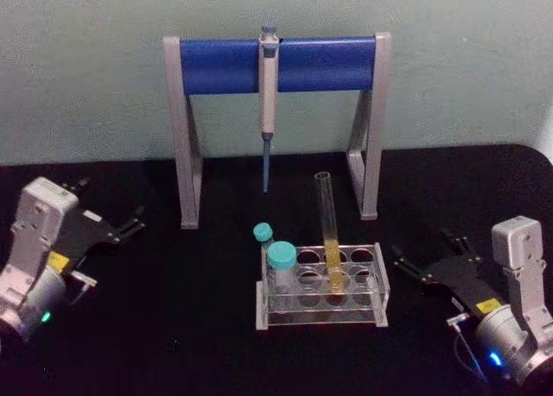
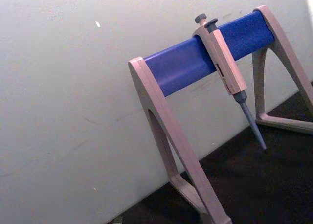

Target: Pick up the test tube from the test tube rack, shake it, then place it back into the test tube rack.

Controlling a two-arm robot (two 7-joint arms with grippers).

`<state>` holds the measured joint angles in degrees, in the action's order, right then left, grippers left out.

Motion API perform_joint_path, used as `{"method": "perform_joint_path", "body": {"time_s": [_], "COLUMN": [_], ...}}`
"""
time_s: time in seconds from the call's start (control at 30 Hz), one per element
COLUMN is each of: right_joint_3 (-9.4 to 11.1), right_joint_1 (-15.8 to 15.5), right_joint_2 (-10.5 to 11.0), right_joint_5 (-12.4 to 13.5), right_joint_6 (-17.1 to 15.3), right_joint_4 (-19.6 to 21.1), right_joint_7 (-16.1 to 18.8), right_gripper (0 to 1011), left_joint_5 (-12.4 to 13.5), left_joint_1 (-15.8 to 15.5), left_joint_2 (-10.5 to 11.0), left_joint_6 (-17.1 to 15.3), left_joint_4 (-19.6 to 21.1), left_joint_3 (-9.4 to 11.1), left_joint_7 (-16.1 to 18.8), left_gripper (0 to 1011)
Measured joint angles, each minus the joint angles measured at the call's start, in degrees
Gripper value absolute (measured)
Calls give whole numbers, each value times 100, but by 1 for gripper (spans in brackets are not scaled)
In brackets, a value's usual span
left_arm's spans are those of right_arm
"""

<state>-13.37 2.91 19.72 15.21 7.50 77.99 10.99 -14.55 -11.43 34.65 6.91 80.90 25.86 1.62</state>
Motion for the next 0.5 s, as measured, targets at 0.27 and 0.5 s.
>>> {"method": "perform_joint_path", "body": {"time_s": [0.27, 0.5], "right_joint_3": [0, 0], "right_joint_1": [0, 0], "right_joint_2": [0, 0], "right_joint_5": [0, 0], "right_joint_6": [0, 0], "right_joint_4": [2, 2], "right_joint_7": [0, 0], "right_gripper": [1000, 1000], "left_joint_5": [0, 0], "left_joint_1": [0, 0], "left_joint_2": [0, 0], "left_joint_6": [0, 0], "left_joint_4": [0, 0], "left_joint_3": [0, 0], "left_joint_7": [0, 0], "left_gripper": [1010, 1010]}}
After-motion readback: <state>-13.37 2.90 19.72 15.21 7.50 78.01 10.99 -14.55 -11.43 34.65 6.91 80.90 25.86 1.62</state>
